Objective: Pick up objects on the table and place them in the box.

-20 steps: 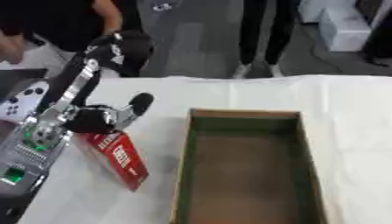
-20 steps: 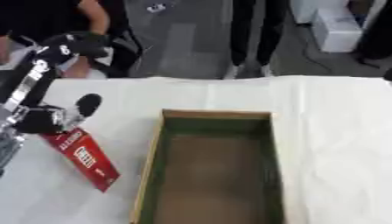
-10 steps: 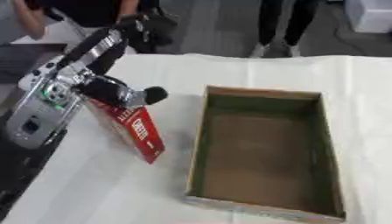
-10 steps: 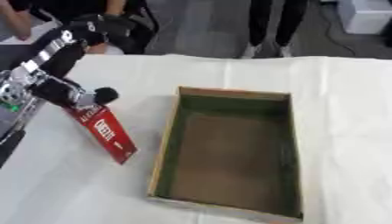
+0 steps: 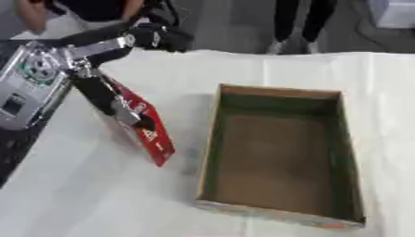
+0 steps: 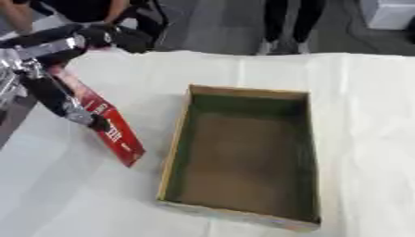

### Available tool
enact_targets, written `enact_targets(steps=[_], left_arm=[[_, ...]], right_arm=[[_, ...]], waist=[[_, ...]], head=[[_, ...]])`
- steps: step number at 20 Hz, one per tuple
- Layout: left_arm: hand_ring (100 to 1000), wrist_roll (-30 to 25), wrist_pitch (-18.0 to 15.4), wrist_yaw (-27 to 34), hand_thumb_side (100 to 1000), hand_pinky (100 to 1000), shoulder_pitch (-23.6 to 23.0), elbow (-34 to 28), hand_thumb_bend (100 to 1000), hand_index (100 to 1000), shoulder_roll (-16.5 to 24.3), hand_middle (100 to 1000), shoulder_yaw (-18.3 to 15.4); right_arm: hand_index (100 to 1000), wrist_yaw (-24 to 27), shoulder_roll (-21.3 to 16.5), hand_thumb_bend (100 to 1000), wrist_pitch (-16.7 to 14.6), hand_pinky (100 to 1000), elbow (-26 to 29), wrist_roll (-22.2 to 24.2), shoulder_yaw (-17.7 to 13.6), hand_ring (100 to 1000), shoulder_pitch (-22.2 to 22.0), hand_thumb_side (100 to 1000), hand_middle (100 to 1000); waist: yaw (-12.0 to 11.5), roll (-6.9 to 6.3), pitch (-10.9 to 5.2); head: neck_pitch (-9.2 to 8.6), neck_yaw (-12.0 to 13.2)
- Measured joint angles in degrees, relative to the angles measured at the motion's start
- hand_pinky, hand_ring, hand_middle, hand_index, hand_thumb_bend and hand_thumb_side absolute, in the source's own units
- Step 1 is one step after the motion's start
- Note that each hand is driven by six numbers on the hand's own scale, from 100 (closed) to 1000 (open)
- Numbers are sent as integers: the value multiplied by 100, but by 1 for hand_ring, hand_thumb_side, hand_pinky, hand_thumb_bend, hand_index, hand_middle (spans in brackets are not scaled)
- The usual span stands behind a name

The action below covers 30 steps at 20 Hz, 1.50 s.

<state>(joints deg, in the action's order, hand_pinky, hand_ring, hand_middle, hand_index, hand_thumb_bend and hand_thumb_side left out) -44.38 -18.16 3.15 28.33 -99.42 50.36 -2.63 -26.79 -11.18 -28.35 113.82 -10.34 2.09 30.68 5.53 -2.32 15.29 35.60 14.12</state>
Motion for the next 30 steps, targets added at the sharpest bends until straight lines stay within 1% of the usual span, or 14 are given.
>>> enact_targets(steps=[1,2,3,4,5,9,15,17,19,22,25,27,30], left_arm=[[920,-116,98,-12,100,906,17,37,510,972,23,966,-16],[920,-207,189,-39,100,906,41,66,506,972,50,966,-19],[923,-289,271,-76,100,910,51,92,479,976,72,970,-22],[922,-361,343,-115,100,909,63,119,483,975,96,969,-21],[927,-419,401,-154,100,915,88,144,464,981,111,974,-18],[933,-556,538,-330,100,920,138,239,471,988,277,979,98],[949,-634,615,-571,100,935,156,341,527,1000,516,994,375],[953,-649,632,-648,100,939,126,366,536,1000,667,997,487],[968,-665,653,-775,100,955,68,398,582,1000,856,1000,601],[975,-683,688,-1241,100,962,-24,503,587,1000,1117,1000,804],[972,-679,681,-1650,100,961,-7,558,556,1000,1182,1000,891],[964,-667,665,-1720,100,953,44,582,544,1000,1182,999,899],[955,-656,637,-1638,103,943,139,655,530,999,1168,992,880]], right_arm=[[837,0,0,100,0,391,0,1,0,735,-1,755,807],[837,1,0,100,0,391,0,1,0,735,-1,755,807],[837,1,0,100,0,391,0,2,0,735,-2,754,807],[837,1,0,100,3,391,0,5,0,735,-11,755,807],[837,1,0,100,4,391,0,7,0,735,-20,754,807],[837,4,-1,100,4,392,0,16,0,735,-41,755,807],[837,6,-2,100,6,391,0,35,2,735,-43,755,807],[837,7,-4,100,6,391,0,37,3,735,-44,754,807],[837,7,-5,100,4,392,0,41,4,734,-48,751,807],[837,10,-9,100,-7,392,0,56,17,734,-52,753,807],[838,15,-11,100,-7,391,0,72,35,734,-81,753,807],[838,20,-27,100,-4,392,0,77,35,734,-93,753,807],[837,31,-52,100,3,391,0,84,35,734,-94,753,807]], waist=[[0,-2,0],[0,-2,0],[1,-4,0],[1,-9,0],[1,-15,0],[1,-45,0],[1,-98,-9],[2,-123,-28],[-1,-156,-45],[-43,-207,-54],[-60,-217,-71],[-70,-218,-71],[-71,-214,-71]], head=[[22,0],[43,-1],[49,-1],[65,-1],[86,-1],[138,-2],[190,-2],[205,-2],[243,-3],[295,-6],[320,-9],[338,-33],[338,-58]])
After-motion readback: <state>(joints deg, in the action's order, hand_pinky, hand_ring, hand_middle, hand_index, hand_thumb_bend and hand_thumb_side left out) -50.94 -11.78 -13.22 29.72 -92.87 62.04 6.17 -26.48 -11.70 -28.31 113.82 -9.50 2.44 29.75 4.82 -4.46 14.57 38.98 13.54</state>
